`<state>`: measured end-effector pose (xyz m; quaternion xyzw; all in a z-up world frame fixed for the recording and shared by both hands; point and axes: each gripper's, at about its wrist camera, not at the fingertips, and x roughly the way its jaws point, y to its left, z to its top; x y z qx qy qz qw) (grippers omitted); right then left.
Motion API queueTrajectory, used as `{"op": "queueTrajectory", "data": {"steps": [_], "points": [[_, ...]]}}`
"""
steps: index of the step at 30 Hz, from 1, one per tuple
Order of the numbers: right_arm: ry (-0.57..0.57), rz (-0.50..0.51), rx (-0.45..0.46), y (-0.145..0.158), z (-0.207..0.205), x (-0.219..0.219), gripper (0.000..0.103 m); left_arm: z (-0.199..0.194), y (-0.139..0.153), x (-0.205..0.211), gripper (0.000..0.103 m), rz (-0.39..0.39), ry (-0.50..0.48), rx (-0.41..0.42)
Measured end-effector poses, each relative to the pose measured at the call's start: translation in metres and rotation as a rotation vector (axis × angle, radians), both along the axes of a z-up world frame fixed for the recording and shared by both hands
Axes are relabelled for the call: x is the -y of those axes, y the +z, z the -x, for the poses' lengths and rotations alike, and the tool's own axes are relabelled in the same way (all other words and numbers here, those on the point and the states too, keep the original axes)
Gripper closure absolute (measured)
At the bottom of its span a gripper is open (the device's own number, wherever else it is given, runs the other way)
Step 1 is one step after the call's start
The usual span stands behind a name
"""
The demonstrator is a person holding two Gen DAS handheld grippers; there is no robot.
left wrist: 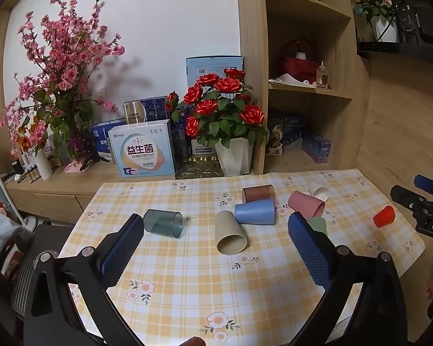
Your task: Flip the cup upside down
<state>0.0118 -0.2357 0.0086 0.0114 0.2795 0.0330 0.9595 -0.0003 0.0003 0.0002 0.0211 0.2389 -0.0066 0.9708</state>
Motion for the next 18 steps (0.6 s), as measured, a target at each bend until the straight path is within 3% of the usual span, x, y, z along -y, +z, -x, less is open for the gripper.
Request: {"op": "queueTrajectory", "data": {"steps": [18], "points": [[-0.005, 0.001, -0.012, -0.003, -0.001, 0.0, 0.015, 0.0, -0.006, 0.002, 0.006, -0.001, -0.002, -0.005]]}}
